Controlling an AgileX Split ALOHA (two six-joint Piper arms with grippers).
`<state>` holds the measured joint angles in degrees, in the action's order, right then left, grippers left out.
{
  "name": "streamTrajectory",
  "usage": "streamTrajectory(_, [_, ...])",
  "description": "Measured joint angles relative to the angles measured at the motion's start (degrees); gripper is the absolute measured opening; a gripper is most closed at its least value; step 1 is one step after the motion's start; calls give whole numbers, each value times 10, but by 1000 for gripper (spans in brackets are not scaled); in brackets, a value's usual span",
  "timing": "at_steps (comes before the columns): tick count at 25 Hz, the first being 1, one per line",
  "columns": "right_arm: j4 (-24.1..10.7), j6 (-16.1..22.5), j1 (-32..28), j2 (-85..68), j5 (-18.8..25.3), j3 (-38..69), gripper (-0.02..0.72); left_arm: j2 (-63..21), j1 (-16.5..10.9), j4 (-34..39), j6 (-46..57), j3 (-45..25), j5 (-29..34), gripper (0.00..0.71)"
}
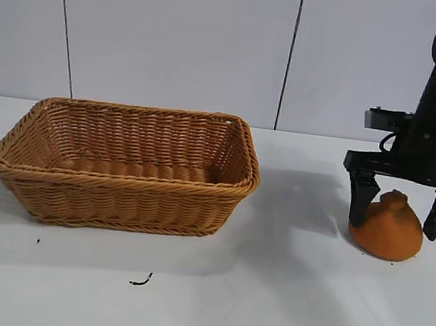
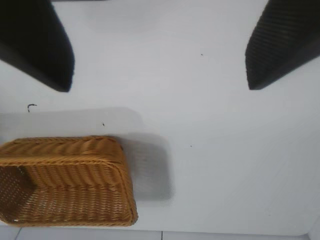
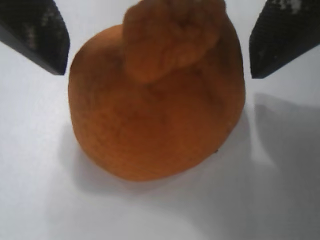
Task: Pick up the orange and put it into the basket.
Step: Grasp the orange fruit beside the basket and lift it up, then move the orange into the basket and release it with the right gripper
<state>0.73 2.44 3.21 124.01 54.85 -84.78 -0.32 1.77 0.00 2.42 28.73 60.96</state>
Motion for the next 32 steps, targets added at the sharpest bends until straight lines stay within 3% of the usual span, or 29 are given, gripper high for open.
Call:
streamTrajectory(3, [-1, 0, 0, 0, 6, 0, 181, 0, 0, 0, 0, 0, 0, 666])
streamTrajectory(5, [-2, -1, 0, -2, 15, -2, 50, 0, 0, 0, 0, 0, 0, 666])
streamTrajectory(13, [-7, -5, 0, -46, 44, -40, 50, 0, 0, 0, 0, 0, 0, 666])
streamTrajectory(21, [4, -6, 0, -88, 140, -194, 50, 0, 0, 0, 0, 0, 0, 666])
streamTrajectory(28, [32, -6, 2, -88, 149, -254, 50, 0, 0, 0, 0, 0, 0, 666])
streamTrajectory(32, [34, -6, 34, -88, 151, -255, 50, 0, 0, 0, 0, 0, 0, 666])
